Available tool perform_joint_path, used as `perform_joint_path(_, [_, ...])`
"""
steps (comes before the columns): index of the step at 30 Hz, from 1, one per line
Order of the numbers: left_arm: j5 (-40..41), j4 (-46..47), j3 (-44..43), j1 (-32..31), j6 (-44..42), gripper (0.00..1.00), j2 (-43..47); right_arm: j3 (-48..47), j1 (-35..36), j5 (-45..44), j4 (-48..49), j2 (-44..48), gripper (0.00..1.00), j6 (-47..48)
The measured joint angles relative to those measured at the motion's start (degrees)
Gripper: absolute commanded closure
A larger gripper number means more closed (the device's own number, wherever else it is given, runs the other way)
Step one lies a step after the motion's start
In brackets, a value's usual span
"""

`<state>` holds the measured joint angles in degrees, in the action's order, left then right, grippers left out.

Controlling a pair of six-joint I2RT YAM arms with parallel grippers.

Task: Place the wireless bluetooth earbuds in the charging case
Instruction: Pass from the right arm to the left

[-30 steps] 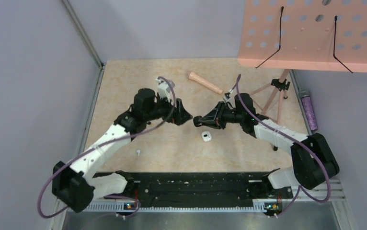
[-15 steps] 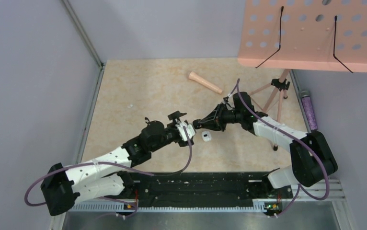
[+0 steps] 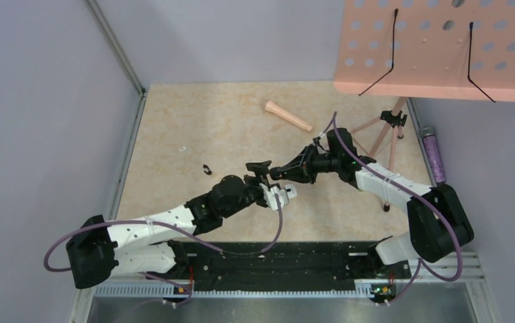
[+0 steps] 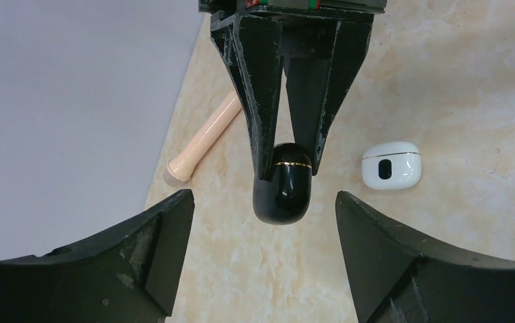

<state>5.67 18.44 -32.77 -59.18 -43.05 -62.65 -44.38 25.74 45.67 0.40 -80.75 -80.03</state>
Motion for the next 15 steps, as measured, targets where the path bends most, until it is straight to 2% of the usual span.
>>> perform_joint_path(4, [0.7, 0.4, 0.0, -0.5, -1.6, 0.28, -1.1, 0.0, 0.0, 0.4, 0.0, 0.0, 1.00, -0.9])
perform_joint_path(10, [2.1, 1.5, 0.0, -1.0, -3.5, 0.51, -3.2, -0.3, 0.0, 0.9, -0.2, 0.0, 1.00, -1.4])
perform_joint_path(15, [3.1, 1.8, -0.1, -1.1, -4.2, 0.52, -4.8, -0.8, 0.0, 1.0, -0.2, 0.1, 1.00, -1.9])
